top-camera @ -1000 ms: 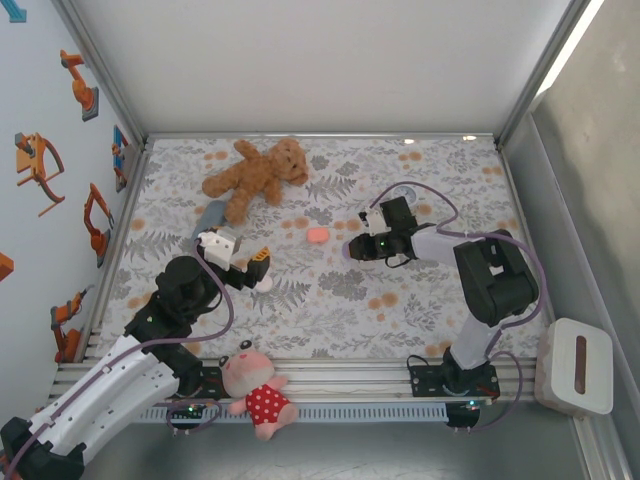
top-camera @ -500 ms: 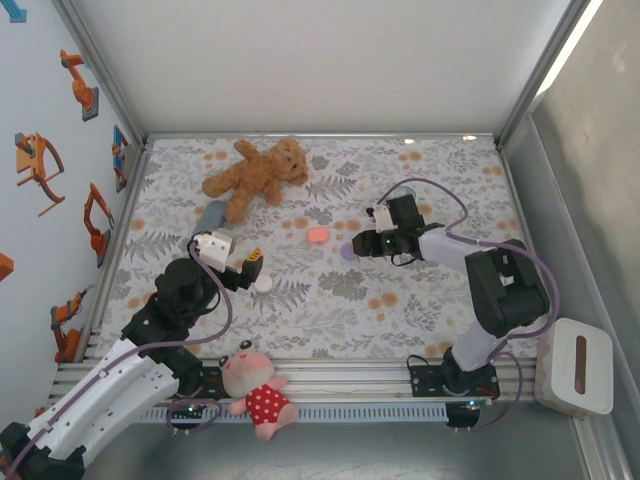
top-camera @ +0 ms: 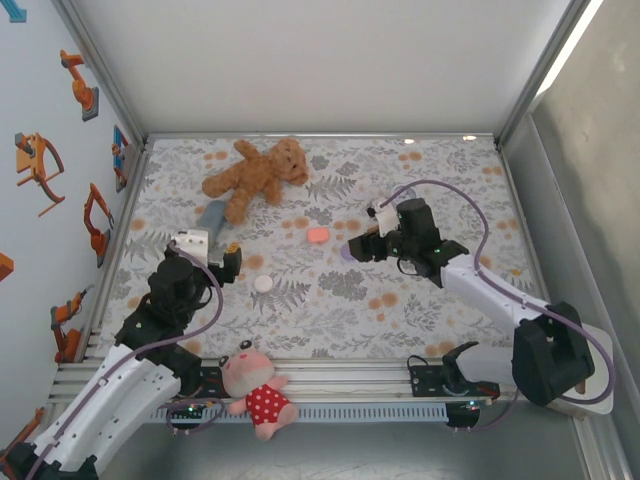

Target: Insert the wireless bluetooth earbuds into the charging case

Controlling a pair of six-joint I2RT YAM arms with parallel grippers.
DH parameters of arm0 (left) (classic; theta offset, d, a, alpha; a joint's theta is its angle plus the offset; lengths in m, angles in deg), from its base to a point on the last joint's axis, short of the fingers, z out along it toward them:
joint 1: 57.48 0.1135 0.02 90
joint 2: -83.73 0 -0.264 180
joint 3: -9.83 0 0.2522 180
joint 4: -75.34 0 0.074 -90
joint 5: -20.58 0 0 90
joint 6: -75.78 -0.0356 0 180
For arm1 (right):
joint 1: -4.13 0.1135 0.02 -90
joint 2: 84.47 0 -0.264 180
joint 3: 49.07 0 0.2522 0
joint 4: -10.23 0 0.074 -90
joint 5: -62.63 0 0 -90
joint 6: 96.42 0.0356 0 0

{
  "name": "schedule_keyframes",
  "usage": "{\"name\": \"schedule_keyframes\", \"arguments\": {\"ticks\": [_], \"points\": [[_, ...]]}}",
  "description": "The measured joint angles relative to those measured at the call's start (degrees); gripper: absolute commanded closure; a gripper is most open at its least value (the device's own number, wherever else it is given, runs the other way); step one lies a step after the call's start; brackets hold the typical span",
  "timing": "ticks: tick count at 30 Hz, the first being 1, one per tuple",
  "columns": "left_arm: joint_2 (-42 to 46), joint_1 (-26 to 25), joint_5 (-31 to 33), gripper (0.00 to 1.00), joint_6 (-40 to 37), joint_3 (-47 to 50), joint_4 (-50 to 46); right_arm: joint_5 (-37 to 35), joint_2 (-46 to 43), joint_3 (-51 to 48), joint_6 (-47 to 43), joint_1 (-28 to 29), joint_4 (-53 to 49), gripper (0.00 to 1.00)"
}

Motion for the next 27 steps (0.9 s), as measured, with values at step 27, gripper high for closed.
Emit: {"name": "schedule_keyframes", "arguments": {"ticks": [27], "points": [[-4.68,24.35,-15.08,0.04,16.33,-0.04,-2.97,-4.81,23.85,24.17,-33.03,22.27,-6.25,0.01]]}}
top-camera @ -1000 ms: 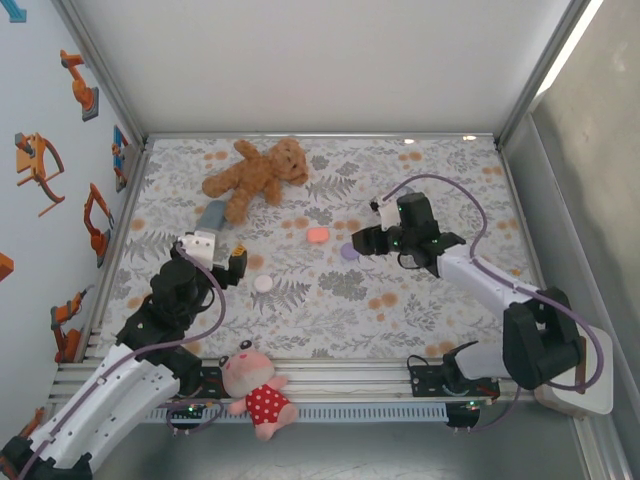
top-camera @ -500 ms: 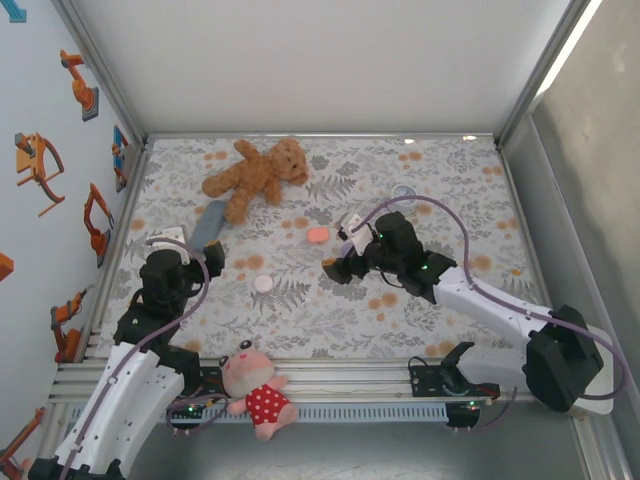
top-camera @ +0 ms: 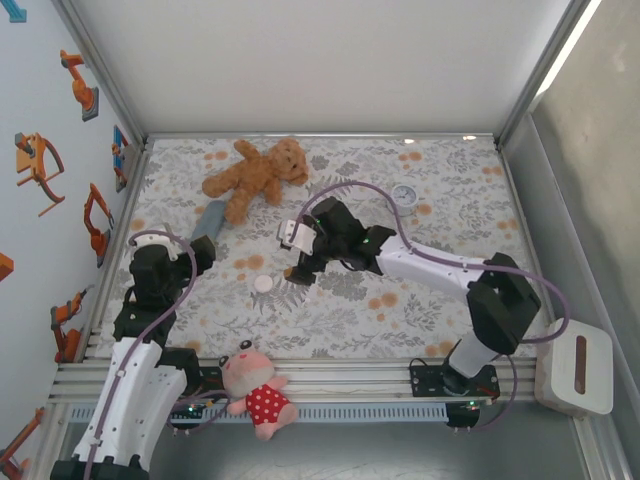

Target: Insert the wireless bluetooth earbuds into the charging case

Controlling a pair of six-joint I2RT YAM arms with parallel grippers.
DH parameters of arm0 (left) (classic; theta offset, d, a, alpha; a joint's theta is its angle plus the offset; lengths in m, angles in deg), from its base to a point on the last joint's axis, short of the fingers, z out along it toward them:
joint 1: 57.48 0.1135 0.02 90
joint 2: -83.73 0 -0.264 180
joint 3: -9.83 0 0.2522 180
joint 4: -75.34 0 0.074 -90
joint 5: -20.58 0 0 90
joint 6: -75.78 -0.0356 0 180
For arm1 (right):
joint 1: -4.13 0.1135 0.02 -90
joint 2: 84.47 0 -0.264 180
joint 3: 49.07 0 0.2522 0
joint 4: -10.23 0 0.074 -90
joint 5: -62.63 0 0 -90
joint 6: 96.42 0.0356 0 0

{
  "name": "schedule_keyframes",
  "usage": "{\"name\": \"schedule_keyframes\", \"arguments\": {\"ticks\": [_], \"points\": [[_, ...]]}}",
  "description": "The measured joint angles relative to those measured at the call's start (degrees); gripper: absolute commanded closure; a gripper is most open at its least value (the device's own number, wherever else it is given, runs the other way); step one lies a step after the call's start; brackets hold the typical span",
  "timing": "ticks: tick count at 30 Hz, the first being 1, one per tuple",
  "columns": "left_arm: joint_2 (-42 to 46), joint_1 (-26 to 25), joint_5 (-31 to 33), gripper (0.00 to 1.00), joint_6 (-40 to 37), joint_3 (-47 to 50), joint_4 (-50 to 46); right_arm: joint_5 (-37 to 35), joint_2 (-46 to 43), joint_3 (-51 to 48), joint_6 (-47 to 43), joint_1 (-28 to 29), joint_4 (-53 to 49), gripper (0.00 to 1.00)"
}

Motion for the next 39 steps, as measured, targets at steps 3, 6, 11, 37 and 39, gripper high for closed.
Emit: {"name": "schedule_keyframes", "arguments": {"ticks": [3,6,11,37,39], "points": [[-0.39,1.07,-1.09,0.04,0.44,0.02,0.55,0.07,4.31,3.08,-2.6,1.2,-2.14,0.03],[-1.14,1.86,-1.79,0.04,1.01,0.07,1.03,0.57,8.48,6.56,-4.74,1.9,-4.61,0.06],[-2.38,2.84,-2.08,0.04,2.32,0.48,1.4,1.14,14.71,13.05,-8.41,2.84,-9.03,0.1],[-5.57,4.52,-4.9,0.04,4.0,0.68,2.78,1.11,32.24,30.93,-15.04,5.49,-21.94,0.19],[-5.57,4.55,-4.9,0.04,4.0,0.68,2.78,1.09,32.81,31.34,-15.3,5.62,-22.73,0.19]]}}
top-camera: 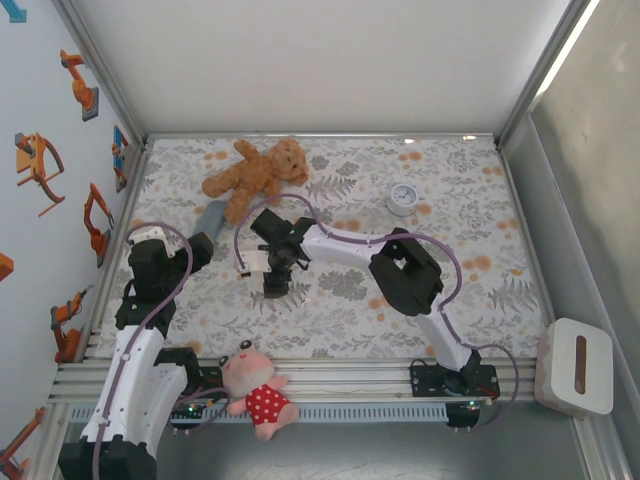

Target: Insert the wireless bluetooth earbuds into the charging case

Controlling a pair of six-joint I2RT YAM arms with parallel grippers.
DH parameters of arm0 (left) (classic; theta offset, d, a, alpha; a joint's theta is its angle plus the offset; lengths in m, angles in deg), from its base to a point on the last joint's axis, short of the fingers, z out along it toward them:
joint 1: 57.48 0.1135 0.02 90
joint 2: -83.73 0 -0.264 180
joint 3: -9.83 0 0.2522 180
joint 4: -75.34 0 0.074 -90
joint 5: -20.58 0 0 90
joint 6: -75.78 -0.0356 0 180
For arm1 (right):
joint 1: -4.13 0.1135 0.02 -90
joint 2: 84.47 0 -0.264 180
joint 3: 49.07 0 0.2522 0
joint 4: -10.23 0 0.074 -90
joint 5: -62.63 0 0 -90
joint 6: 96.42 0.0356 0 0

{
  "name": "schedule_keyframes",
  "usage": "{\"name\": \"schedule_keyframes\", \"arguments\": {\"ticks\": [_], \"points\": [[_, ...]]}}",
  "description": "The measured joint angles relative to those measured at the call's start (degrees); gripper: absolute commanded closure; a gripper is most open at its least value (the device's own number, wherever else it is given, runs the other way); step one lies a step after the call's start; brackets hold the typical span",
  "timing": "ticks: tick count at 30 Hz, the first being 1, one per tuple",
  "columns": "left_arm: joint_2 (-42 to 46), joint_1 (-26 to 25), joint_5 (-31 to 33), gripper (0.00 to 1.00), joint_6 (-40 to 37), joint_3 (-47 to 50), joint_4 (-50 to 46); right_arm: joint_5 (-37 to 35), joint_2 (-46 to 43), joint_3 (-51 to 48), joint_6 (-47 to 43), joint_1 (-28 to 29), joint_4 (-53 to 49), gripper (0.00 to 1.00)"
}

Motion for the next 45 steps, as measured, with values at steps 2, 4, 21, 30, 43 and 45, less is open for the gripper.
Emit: {"name": "schedule_keyframes", "arguments": {"ticks": [2,4,21,30,43,45], "points": [[0.0,0.04,-0.02,0.04,0.0,0.0,0.02,0.0,0.5,0.52,-0.24,0.15,-0.94,0.19],[0.0,0.15,-0.07,0.04,0.0,0.0,0.02,0.02,1.09,1.18,-0.42,0.42,-1.7,0.19],[0.0,0.42,-0.7,0.04,0.0,0.0,0.02,0.26,3.37,2.78,-0.85,0.85,-3.37,0.34],[0.02,0.68,-0.92,0.04,0.0,0.0,0.0,0.44,3.37,2.78,-0.61,0.85,-3.5,0.43],[0.44,0.68,-1.09,0.04,0.0,0.0,-0.02,0.17,-0.13,-3.17,1.09,0.83,3.06,0.56],[0.44,0.68,-1.11,0.04,0.0,0.0,-0.02,0.17,-1.16,-3.96,1.16,0.83,3.61,0.56]]}}
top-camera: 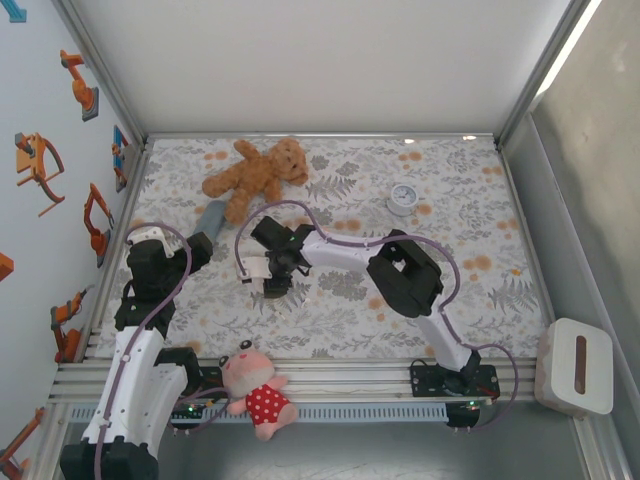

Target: Insert the wireless bluetooth earbuds into the charging case

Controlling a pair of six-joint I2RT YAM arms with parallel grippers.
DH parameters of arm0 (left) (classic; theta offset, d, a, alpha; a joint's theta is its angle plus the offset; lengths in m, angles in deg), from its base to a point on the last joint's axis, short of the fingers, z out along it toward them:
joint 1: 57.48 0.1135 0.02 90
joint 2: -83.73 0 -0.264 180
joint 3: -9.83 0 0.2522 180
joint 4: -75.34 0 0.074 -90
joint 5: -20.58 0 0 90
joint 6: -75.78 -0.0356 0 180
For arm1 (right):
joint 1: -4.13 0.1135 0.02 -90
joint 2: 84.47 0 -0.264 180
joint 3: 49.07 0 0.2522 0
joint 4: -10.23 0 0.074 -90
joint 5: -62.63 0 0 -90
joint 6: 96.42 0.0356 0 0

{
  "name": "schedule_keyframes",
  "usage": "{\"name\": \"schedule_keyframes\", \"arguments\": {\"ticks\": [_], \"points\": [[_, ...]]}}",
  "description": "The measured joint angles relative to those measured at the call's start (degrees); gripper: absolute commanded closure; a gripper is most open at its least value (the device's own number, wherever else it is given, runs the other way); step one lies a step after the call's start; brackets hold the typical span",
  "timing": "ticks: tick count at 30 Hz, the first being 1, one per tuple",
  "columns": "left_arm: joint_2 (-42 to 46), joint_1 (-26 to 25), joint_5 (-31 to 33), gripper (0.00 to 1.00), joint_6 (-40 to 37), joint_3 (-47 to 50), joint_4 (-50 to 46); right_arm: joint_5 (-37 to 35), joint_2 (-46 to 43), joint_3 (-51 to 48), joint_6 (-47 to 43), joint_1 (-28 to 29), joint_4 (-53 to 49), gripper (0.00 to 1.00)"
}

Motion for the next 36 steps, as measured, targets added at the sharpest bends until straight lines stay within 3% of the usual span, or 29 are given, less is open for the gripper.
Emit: {"name": "schedule_keyframes", "arguments": {"ticks": [12,18,23,26,29,36], "points": [[0.33,0.02,-6.34,0.04,-0.02,0.0,0.44,-2.64,-16.83,-13.11,2.64,-3.3,8.26,0.56],[-0.9,0.0,-16.76,0.04,0.02,-0.9,2.19,-6.45,-28.81,-22.4,3.48,-6.49,13.46,0.56],[-4.81,0.0,-28.46,0.0,1.09,-4.7,5.09,-9.55,-37.38,-28.15,3.69,-8.55,16.52,0.56],[-7.43,-0.35,-36.57,0.03,2.86,-6.82,9.31,-10.86,-42.12,-30.73,3.69,-9.03,18.08,0.56],[-9.77,-2.38,-42.95,0.04,5.01,-8.28,13.55,-11.54,-46.77,-32.83,3.69,-9.07,19.71,0.56],[-16.11,-12.79,-52.26,0.09,7.98,-13.51,18.43,-11.78,-55.78,-34.03,3.67,-9.07,21.22,0.57]]}}
